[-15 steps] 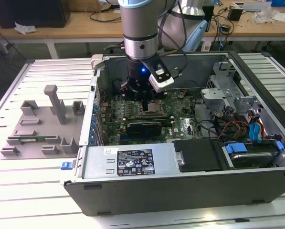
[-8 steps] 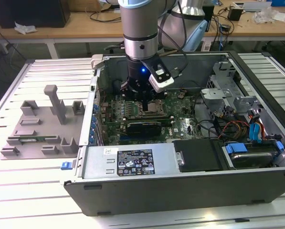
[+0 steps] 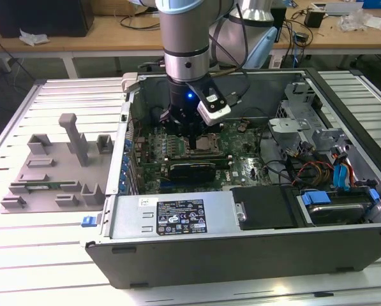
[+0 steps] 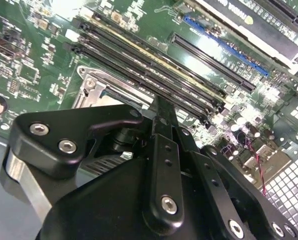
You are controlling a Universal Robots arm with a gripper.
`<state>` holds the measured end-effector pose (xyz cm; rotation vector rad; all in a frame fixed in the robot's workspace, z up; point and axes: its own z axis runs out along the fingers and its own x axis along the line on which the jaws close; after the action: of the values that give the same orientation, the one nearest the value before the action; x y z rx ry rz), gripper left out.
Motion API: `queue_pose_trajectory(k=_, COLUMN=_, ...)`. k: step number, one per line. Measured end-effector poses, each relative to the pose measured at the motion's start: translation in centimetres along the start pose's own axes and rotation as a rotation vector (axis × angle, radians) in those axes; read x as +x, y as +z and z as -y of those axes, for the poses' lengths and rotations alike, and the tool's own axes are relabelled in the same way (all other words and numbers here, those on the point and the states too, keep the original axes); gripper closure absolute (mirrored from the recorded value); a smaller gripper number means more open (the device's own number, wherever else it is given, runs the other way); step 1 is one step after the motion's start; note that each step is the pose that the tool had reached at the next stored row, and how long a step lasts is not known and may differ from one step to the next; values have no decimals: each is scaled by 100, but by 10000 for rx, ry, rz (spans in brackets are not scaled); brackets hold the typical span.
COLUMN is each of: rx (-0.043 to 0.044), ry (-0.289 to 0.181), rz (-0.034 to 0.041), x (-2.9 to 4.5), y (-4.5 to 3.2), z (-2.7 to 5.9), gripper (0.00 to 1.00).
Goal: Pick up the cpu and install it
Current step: 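Install the second cpu locking lever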
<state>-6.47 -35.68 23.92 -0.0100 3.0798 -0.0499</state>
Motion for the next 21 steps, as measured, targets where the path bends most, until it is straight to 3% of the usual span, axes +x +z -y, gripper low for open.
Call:
queue_pose_trajectory(k=6, rx=-167, ry=10, rz=2, x=98, y=81, z=4, gripper=89)
queue_pose_trajectory(k=10, rx=-362, ry=22, rz=-2, x=98, y=119, z=55, gripper=89)
queue_pose_trajectory(k=12, rx=-500, ry=31, rz=-23, x=87, y=131, z=83, gripper=89)
queue_pose_trajectory(k=16, rx=-965, ry=57, rz=-36, x=85, y=154, z=171, gripper=89)
queue_pose_trajectory(k=17, rx=-1141, ry=68, rz=-37, x=86, y=161, z=197, gripper=89)
queue_pose_trajectory(k=18, rx=-1376, ry=83, rz=-37, x=87, y=171, z=230, gripper=89)
queue_pose_trajectory(k=21, rx=-1703, ry=101, rz=-35, x=88, y=194, z=279, gripper=89)
